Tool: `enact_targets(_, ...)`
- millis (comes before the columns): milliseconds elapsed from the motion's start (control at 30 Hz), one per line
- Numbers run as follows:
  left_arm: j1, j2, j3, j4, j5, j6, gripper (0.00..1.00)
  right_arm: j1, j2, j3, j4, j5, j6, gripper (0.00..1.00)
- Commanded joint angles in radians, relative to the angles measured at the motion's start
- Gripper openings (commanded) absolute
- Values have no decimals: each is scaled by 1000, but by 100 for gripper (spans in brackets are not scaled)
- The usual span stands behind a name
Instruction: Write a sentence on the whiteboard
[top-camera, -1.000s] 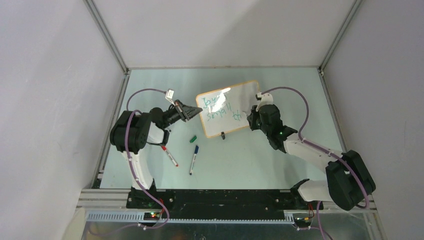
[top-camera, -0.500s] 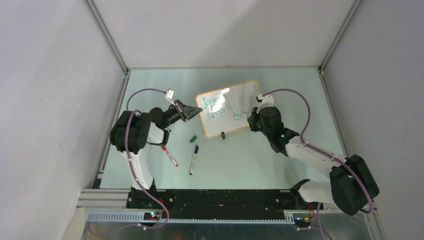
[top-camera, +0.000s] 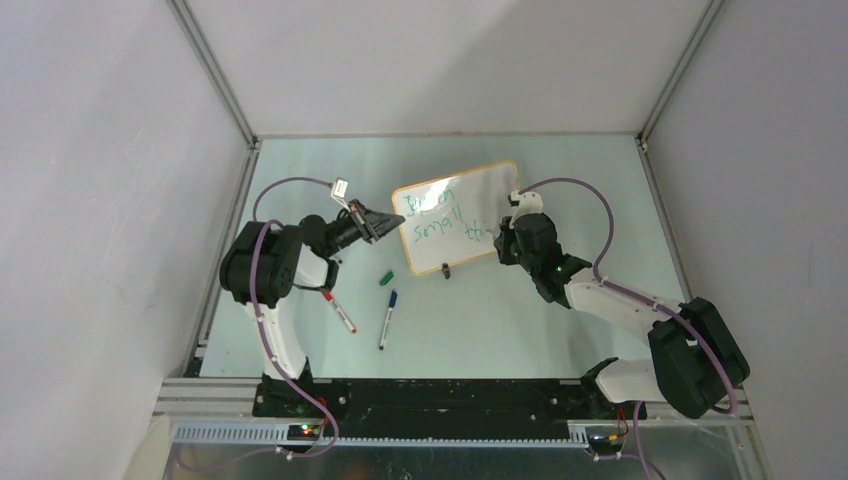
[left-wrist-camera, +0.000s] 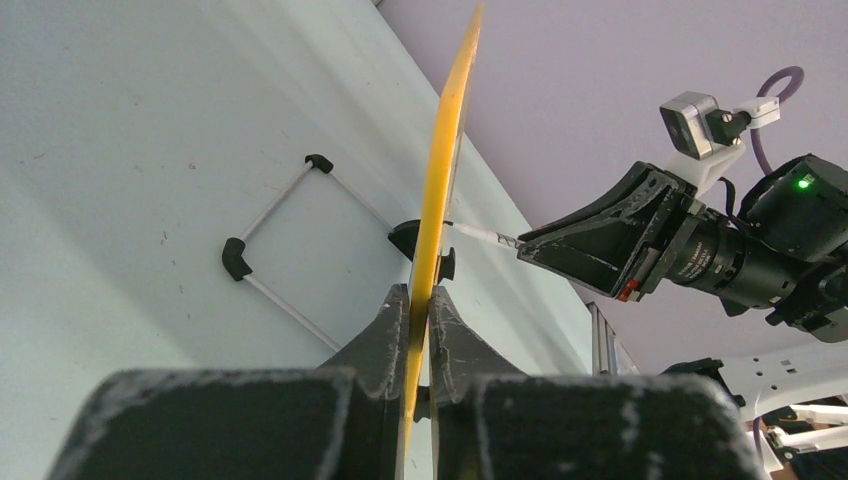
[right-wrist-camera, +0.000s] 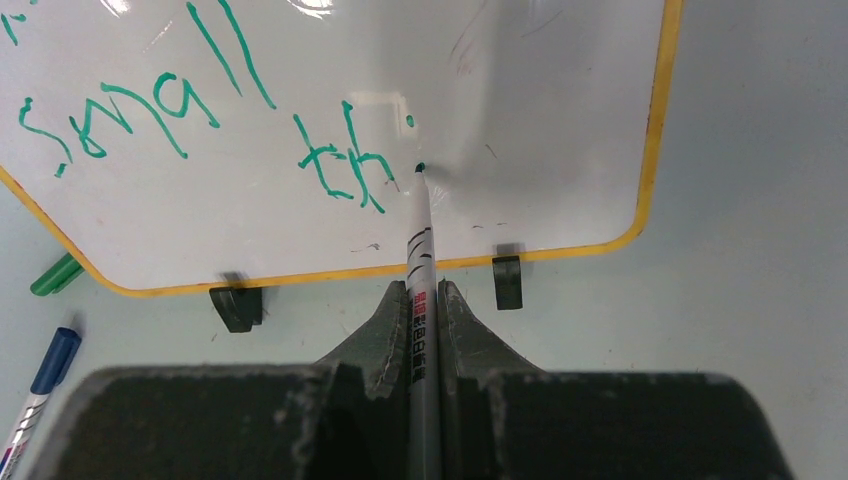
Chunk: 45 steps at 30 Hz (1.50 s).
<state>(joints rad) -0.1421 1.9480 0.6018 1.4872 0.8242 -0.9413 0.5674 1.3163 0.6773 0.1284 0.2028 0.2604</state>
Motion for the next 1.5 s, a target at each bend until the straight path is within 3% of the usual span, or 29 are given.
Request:
enact_targets(0, -7, -42, -4, 48, 22, 2, 0, -2, 11, 38, 2, 21, 5, 0)
enact_targets(600, -7, -46, -8, 49, 21, 4, 0, 10, 9, 25, -88, 35, 33, 0)
enact_targets(900, -7, -47, -7, 48, 21, 5, 0, -16, -58, 26, -29, 19, 21, 0)
enact_targets(1467, -7, -44, -6, 48, 20, 4, 0, -51, -4, 56, 3, -32, 24, 0)
